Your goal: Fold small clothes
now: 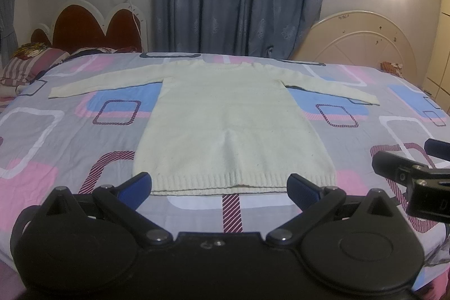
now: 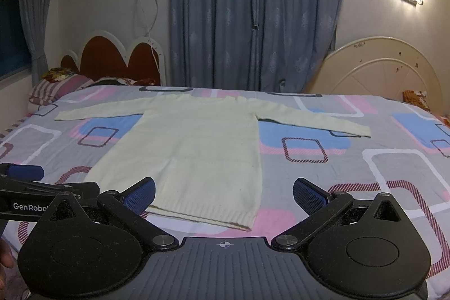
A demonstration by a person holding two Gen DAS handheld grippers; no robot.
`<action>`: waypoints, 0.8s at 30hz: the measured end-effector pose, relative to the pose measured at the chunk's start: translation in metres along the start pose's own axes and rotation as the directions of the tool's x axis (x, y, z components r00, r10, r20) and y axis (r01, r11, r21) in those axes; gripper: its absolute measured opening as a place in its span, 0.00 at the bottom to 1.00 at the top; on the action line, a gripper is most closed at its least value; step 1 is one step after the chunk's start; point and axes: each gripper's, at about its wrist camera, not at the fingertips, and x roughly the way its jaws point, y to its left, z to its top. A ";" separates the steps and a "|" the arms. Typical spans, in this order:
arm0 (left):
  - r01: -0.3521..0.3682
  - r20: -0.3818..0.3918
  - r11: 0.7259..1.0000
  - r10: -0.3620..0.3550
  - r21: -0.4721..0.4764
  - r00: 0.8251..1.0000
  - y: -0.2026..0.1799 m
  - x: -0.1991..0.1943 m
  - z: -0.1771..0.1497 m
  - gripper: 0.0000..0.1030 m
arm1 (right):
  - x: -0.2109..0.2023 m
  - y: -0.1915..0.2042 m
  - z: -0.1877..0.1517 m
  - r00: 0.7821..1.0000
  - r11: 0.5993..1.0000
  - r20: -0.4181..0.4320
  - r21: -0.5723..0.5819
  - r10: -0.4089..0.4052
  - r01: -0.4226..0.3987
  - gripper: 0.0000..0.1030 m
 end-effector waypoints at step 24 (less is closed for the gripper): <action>-0.020 0.043 0.999 0.018 0.031 0.999 -0.007 0.003 0.011 1.00 | 0.004 -0.007 0.005 1.000 1.000 0.024 0.013 -0.010 0.010 1.00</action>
